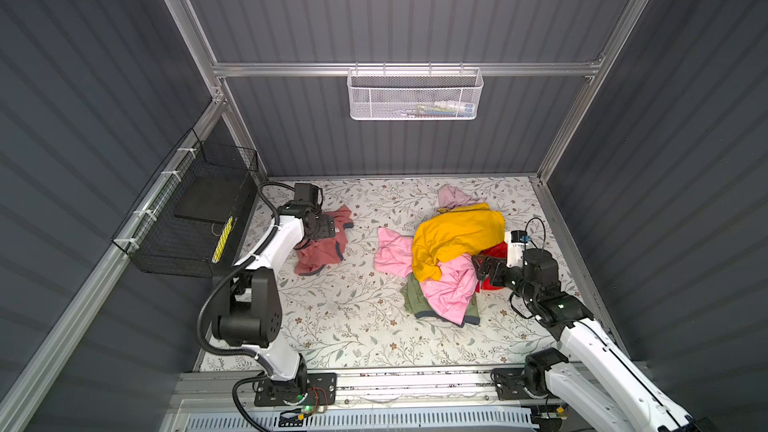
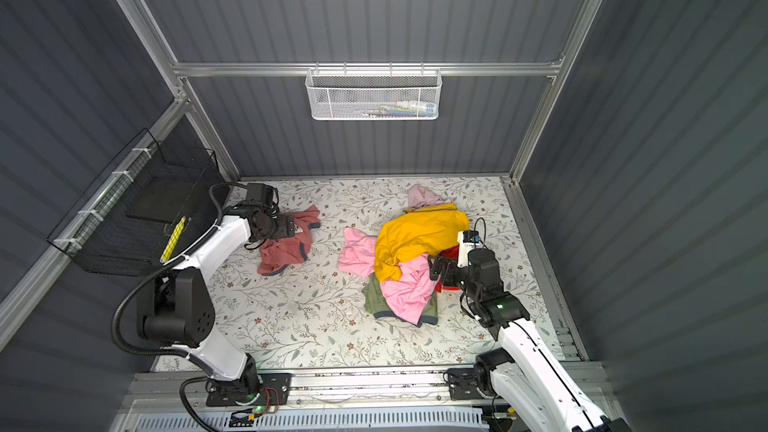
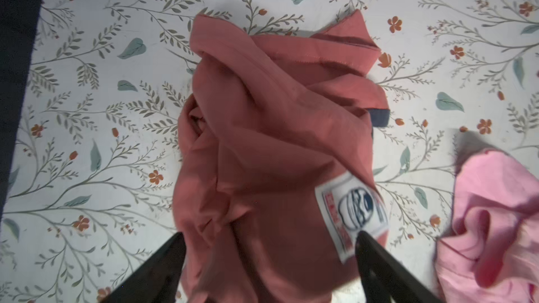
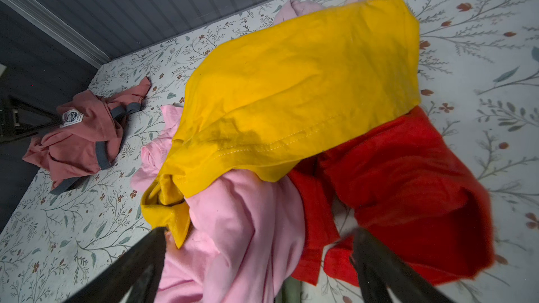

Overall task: Pick out a specific cloth from the pile
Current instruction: 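Open the left gripper to release the sweatshirt onto the table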

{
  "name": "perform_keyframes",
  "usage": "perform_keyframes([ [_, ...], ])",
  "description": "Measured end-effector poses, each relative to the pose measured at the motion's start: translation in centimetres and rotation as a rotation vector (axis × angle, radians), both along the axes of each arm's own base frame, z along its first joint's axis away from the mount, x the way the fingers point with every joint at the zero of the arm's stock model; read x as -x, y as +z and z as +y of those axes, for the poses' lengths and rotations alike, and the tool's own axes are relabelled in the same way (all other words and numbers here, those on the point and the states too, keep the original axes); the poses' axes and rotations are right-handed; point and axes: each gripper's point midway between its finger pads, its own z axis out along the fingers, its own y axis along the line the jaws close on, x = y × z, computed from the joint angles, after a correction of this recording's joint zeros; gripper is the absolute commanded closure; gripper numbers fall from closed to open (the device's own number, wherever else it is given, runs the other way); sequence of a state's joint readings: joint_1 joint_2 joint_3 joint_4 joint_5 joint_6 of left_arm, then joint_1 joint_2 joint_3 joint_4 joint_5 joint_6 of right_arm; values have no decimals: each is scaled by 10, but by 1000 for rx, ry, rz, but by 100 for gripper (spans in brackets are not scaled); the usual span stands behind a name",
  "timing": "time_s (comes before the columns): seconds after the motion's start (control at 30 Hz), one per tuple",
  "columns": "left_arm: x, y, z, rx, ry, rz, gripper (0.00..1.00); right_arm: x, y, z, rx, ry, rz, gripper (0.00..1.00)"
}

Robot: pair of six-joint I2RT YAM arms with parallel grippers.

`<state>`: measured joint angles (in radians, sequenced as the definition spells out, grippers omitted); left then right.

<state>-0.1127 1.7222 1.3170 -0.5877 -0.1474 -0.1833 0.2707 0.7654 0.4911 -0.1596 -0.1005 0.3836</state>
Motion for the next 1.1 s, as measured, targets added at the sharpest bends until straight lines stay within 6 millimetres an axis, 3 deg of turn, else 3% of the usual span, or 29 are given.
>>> perform_keyframes([
  [0.1,-10,-31,-5,13,-3,68,30,1,3,0,4,6,-13,1],
  [0.23,-9,-72,-8,24,-1,162,31,4,9,1,10,22,-38,1],
  [0.3,-10,-80,-9,28,2,178,31,6,13,2,8,36,-50,1],
  [0.47,-20,-83,-10,34,7,184,33,8,14,9,-5,81,-55,1],
  [0.8,-64,-83,-10,-31,-73,140,31,6,15,23,-45,147,-53,1],
  [1.1,-86,-81,-8,-111,-178,105,20,8,19,24,-49,150,-67,1],
])
